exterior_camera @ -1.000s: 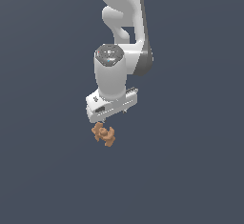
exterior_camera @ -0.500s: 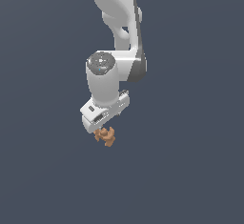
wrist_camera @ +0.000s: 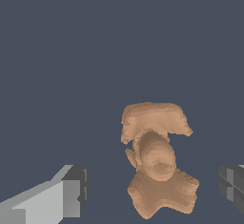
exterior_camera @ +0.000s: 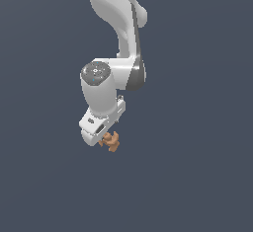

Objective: Pick up the object and move it to a goal position.

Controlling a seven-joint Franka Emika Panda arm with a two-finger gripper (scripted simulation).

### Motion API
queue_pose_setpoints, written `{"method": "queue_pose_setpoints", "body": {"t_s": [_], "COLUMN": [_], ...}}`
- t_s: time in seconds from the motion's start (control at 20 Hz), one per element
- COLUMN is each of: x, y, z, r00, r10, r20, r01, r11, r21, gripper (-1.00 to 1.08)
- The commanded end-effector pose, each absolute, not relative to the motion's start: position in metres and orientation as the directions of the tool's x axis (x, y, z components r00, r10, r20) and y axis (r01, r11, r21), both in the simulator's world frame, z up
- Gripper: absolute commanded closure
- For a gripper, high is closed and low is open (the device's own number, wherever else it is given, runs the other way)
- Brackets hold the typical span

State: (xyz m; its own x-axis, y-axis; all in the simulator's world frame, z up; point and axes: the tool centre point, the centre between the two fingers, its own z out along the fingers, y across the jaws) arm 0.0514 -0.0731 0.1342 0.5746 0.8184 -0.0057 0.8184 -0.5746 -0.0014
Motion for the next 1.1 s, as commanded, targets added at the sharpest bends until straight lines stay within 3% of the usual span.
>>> {"method": "queue_pose_setpoints", "body": {"t_s": [0.0, 0.75, 1.05], "x": [0.054, 0.059, 0.058], "y": [-0.077, -0.085, -0.085], "z": [0.132, 0.125, 0.099], "r00": [0.538, 0.468, 0.465], "r10": [0.843, 0.884, 0.885], "r20": [-0.004, 0.000, 0.000], "r01": [0.843, 0.884, 0.885], "r11": [-0.538, -0.468, -0.465], "r21": [-0.001, 0.000, 0.000], "gripper": [-0.92, -0.92, -0.92]}}
